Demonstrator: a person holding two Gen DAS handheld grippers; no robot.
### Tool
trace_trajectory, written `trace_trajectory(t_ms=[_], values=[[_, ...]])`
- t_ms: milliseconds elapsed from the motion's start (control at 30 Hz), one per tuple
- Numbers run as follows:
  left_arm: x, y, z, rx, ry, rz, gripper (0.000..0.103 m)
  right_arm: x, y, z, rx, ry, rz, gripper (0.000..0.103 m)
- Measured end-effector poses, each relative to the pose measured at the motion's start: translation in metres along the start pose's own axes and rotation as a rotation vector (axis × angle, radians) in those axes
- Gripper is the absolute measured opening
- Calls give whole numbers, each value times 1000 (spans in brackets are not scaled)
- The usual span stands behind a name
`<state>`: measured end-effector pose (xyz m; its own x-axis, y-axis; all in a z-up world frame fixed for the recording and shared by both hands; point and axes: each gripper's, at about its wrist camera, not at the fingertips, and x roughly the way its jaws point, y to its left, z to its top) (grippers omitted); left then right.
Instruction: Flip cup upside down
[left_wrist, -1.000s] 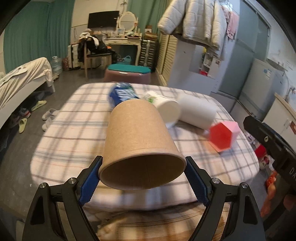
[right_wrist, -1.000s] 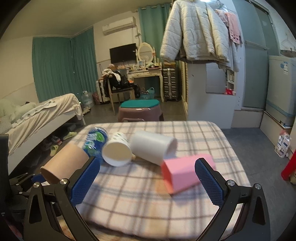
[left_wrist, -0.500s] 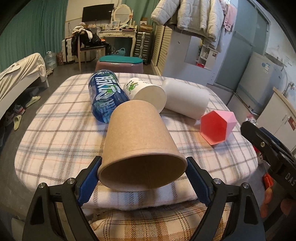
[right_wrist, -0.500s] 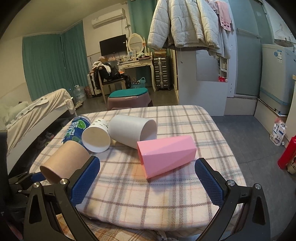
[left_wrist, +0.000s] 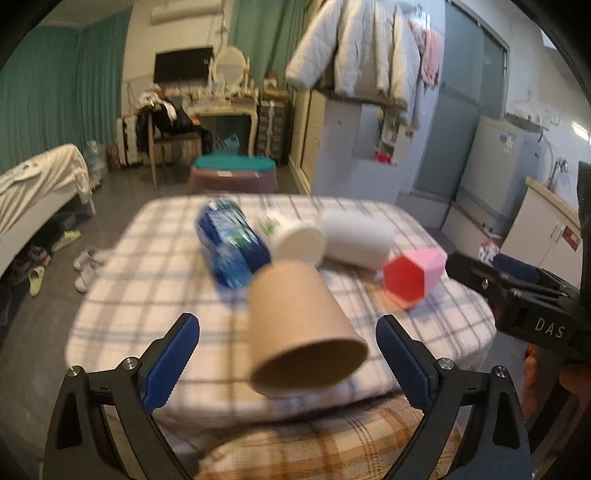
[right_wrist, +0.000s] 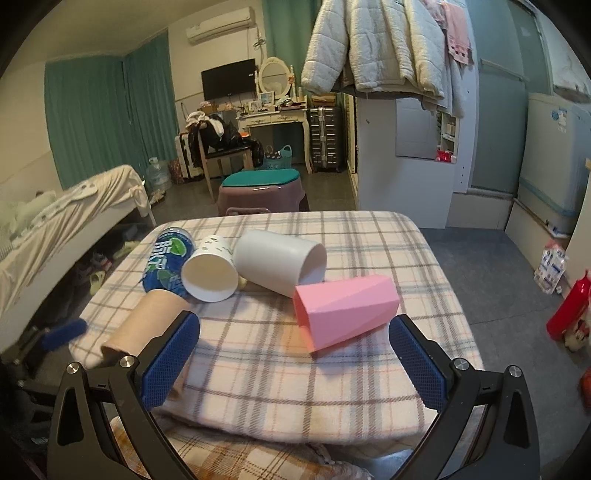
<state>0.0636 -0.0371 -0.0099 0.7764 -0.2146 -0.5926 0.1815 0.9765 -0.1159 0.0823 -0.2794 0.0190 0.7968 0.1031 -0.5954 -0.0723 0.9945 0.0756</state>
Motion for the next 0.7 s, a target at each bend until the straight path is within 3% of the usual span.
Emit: trace_trajectory(t_ms=[100,300,467,700], values=[[-10,27,11,-36,-24,13,101,-6,18,13,-39,24,-11,103],[-18,83,23,-33,-89,187,103,6,71,44,-152,129,43,103],[-12,120,19,-61,-83,230,103,57,103,57,-133,341,125,103],[12,149,8,-124,-24,207,103,133,123,41,-99,585,147,103]])
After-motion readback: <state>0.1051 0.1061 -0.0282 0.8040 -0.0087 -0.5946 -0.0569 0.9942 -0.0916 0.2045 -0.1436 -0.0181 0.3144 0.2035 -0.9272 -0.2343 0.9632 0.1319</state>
